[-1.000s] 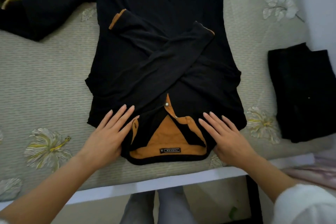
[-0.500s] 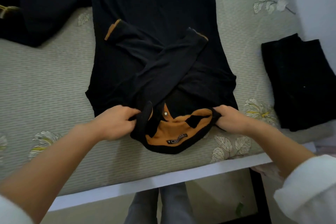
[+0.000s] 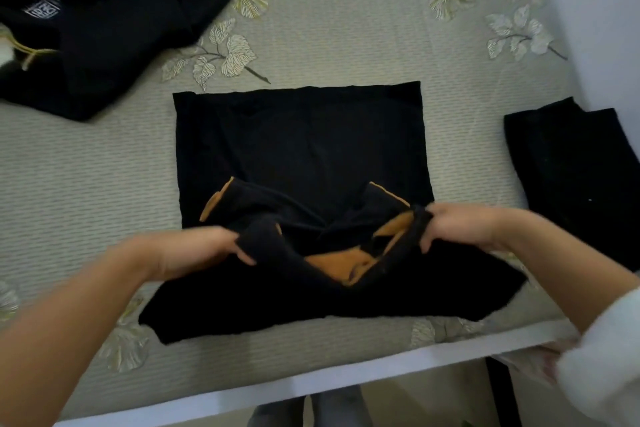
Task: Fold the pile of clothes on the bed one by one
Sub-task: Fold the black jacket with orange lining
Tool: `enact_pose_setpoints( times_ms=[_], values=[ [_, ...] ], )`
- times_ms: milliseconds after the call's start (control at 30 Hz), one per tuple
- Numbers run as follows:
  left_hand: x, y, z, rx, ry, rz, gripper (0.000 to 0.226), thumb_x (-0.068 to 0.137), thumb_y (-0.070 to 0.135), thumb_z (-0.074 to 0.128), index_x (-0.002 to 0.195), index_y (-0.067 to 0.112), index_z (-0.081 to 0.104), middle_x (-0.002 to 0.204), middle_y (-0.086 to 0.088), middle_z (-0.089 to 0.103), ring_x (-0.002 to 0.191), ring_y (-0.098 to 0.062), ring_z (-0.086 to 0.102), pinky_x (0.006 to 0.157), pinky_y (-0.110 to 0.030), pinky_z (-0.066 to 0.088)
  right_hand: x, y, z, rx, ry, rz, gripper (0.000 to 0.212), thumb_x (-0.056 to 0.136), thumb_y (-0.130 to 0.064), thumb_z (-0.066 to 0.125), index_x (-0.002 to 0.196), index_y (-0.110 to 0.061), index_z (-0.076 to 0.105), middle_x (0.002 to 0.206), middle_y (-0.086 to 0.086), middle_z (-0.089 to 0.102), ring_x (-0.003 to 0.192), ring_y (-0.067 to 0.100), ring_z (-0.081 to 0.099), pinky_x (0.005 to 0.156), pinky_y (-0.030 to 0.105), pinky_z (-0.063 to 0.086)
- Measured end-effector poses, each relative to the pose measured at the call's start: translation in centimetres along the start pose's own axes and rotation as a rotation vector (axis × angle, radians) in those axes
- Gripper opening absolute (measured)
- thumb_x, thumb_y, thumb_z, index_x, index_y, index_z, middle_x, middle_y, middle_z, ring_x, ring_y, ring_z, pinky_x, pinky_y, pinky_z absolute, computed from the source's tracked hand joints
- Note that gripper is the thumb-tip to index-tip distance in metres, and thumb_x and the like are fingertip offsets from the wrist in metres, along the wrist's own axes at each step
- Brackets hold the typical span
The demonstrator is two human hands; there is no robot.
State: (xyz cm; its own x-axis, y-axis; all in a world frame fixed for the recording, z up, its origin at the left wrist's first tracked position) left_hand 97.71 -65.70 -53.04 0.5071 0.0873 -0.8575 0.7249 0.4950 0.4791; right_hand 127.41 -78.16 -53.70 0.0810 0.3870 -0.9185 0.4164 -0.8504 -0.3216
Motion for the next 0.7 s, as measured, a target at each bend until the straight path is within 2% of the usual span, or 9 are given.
enact_pose_setpoints(
  times_ms=[100, 167, 233, 267, 367, 433, 500, 567, 700],
  values=[
    [1.5, 3.0, -3.5, -0.108, 0.068, 0.047, 0.03, 0.062, 0.008, 0.055, 0.079, 0.015, 0.079, 0.09, -0.01, 0.075, 0.076, -0.021, 0.072, 0.059, -0.02, 0.055, 1.0, -3.4, -3.7, 0.125, 0.139, -0.082, 0.018, 0.07, 0.003, 0.056, 0.079, -0.004, 0.07, 0.072, 0.017, 0.069, 0.063, 0.028, 0.065, 0.061, 0.031, 0.052],
    [2.4, 5.4, -6.0, -0.12, 0.133, 0.053, 0.032, 0.065, 0.013, 0.052, 0.081, 0.014, 0.079, 0.09, -0.013, 0.074, 0.072, -0.026, 0.072, 0.058, -0.024, 0.056, 2.0, -5.9, -6.1, 0.219, 0.212, -0.121, 0.02, 0.07, 0.001, 0.053, 0.059, -0.011, 0.065, 0.053, 0.007, 0.063, 0.045, 0.019, 0.06, 0.043, 0.02, 0.047],
    [3.3, 7.7, -8.2, -0.146, 0.202, 0.07, 0.031, 0.072, 0.021, 0.05, 0.082, 0.012, 0.078, 0.089, -0.014, 0.074, 0.066, -0.026, 0.07, 0.057, -0.026, 0.056, 3.5, -8.1, -8.2, 0.265, 0.337, -0.191, 0.012, 0.071, -0.005, 0.055, 0.065, -0.013, 0.062, 0.05, -0.003, 0.059, 0.043, 0.009, 0.057, 0.039, 0.014, 0.039],
    [4.0, 8.5, -9.3, -0.121, 0.291, 0.089, 0.031, 0.078, 0.026, 0.05, 0.086, 0.012, 0.077, 0.095, -0.013, 0.072, 0.068, -0.025, 0.068, 0.061, -0.025, 0.055, 4.5, -8.9, -9.0, 0.248, 0.428, -0.234, 0.009, 0.073, -0.011, 0.058, 0.078, -0.014, 0.065, 0.058, -0.007, 0.062, 0.052, 0.006, 0.059, 0.045, 0.015, 0.042],
    [5.7, 8.5, -12.2, 0.122, 0.777, 0.171, 0.026, 0.088, 0.038, 0.054, 0.1, 0.018, 0.065, 0.107, -0.009, 0.065, 0.08, -0.017, 0.057, 0.064, -0.027, 0.039, 7.1, -8.8, -9.7, 0.093, 0.723, -0.263, 0.041, 0.08, -0.026, 0.064, 0.12, -0.018, 0.06, 0.095, -0.004, 0.064, 0.094, 0.015, 0.061, 0.082, 0.026, 0.046],
    [6.4, 6.7, -12.5, 0.25, 0.914, 0.225, 0.034, 0.086, 0.039, 0.061, 0.111, 0.015, 0.062, 0.109, -0.008, 0.064, 0.089, -0.018, 0.056, 0.07, -0.028, 0.039, 8.2, -7.6, -8.6, 0.016, 0.79, -0.267, 0.051, 0.082, -0.029, 0.063, 0.13, -0.016, 0.053, 0.118, 0.003, 0.061, 0.112, 0.021, 0.056, 0.091, 0.028, 0.041],
    [6.9, 4.3, -12.2, 0.333, 0.953, 0.21, 0.05, 0.083, 0.043, 0.067, 0.122, 0.014, 0.056, 0.117, -0.01, 0.061, 0.103, -0.023, 0.055, 0.087, -0.033, 0.043, 8.9, -5.6, -7.4, 0.021, 0.809, -0.251, 0.055, 0.082, -0.03, 0.062, 0.133, -0.014, 0.05, 0.13, 0.006, 0.056, 0.12, 0.023, 0.051, 0.099, 0.032, 0.04],
    [7.1, 2.2, -12.1, 0.459, 1.073, 0.157, 0.057, 0.081, 0.047, 0.067, 0.127, 0.016, 0.052, 0.122, -0.013, 0.059, 0.118, -0.032, 0.047, 0.101, -0.041, 0.037, 9.4, -3.6, -6.8, 0.095, 0.854, -0.193, 0.054, 0.082, -0.031, 0.061, 0.131, -0.012, 0.05, 0.13, 0.008, 0.055, 0.123, 0.026, 0.048, 0.105, 0.04, 0.039],
    [7.4, 1.0, -12.1, 0.371, 1.214, 0.193, 0.037, 0.089, 0.037, 0.06, 0.119, 0.015, 0.057, 0.113, -0.015, 0.063, 0.111, -0.035, 0.051, 0.092, -0.042, 0.04, 9.6, -2.0, -6.6, 0.009, 0.912, -0.111, 0.037, 0.085, -0.035, 0.062, 0.115, -0.014, 0.061, 0.12, 0.008, 0.052, 0.123, 0.03, 0.04, 0.105, 0.045, 0.033]
  ],
)
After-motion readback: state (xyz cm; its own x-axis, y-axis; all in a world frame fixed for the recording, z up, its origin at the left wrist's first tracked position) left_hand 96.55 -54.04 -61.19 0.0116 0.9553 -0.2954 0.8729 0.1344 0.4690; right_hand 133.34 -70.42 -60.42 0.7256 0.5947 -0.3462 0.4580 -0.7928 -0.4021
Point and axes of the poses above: each hand's wrist, its own x-axis towards the middle knuckle, its own z-axis out of the palm, y = z × x, the point moved 3 cm from there along x, towards the middle knuckle
